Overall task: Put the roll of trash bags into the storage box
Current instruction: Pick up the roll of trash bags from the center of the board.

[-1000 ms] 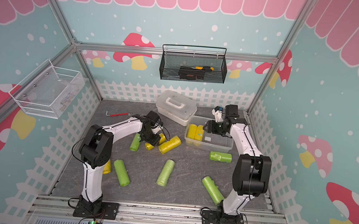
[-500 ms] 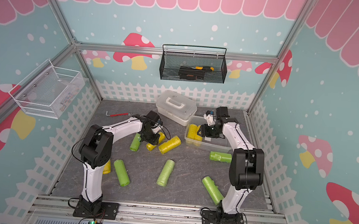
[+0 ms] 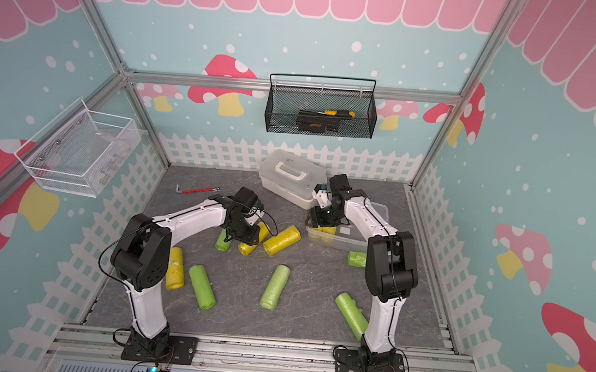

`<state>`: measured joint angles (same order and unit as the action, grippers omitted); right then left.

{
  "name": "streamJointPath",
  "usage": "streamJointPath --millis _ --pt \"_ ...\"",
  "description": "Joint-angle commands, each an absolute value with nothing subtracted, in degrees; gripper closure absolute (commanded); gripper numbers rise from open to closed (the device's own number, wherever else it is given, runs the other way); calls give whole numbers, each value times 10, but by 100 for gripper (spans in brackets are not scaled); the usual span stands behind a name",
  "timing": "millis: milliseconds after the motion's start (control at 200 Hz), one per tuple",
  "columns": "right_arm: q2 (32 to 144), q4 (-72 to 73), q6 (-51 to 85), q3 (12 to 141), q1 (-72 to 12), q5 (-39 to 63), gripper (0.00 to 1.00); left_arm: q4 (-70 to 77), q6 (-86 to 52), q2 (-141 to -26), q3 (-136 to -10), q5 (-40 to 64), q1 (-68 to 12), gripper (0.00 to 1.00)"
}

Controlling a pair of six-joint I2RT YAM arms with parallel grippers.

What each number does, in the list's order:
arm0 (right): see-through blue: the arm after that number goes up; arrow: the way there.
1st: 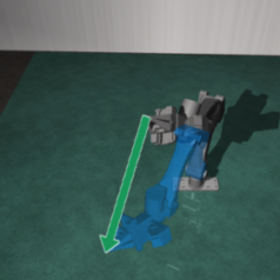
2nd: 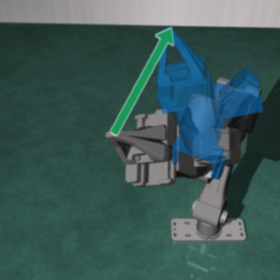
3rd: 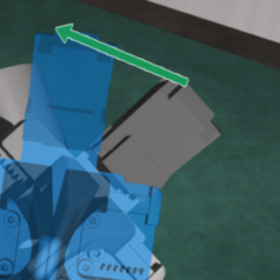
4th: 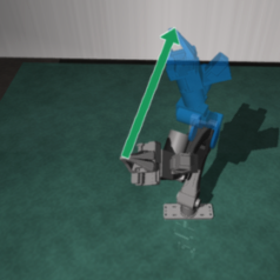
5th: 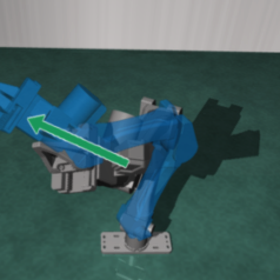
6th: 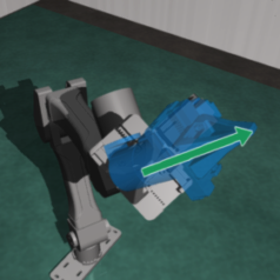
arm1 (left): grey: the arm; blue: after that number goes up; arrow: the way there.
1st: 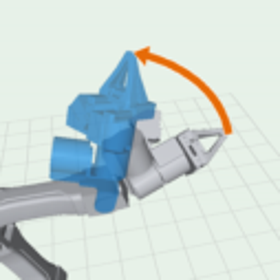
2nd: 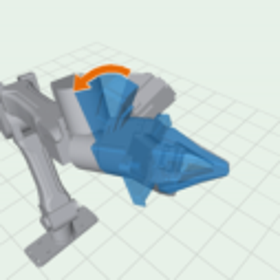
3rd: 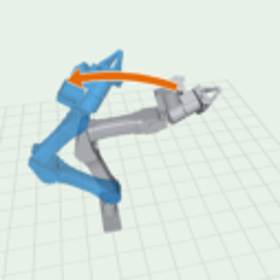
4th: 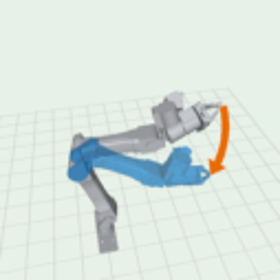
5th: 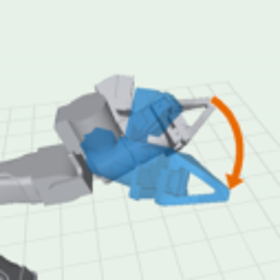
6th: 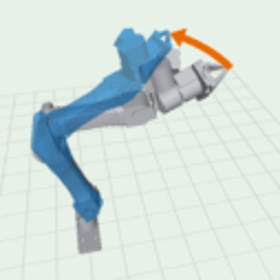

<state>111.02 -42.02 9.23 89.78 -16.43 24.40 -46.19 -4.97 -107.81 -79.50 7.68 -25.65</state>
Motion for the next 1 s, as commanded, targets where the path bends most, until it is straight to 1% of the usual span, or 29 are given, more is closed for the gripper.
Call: streamJointPath --millis 0,175,485,705,786,826,996 --pt "1094 -439 87 915 -177 222 44 -439 -66 -1039 -790 89 -259 75" --pt "1071 -437 95 911 -184 212 44 -435 -78 -1007 -791 94 -259 76" --pt "1139 -461 97 961 -192 200 44 -431 -88 -949 -773 87 -259 76" --pt "1099 -468 91 954 -228 170 44 -423 -99 -922 -755 86 -255 76" --pt "1094 -467 94 947 -235 172 44 -420 -103 -916 -754 93 -250 76" --pt "1074 -465 88 945 -239 176 44 -418 -104 -913 -753 97 -246 76" --pt "1083 -486 44 961 -251 161 44 -409 -113 -898 -737 108 -238 76"
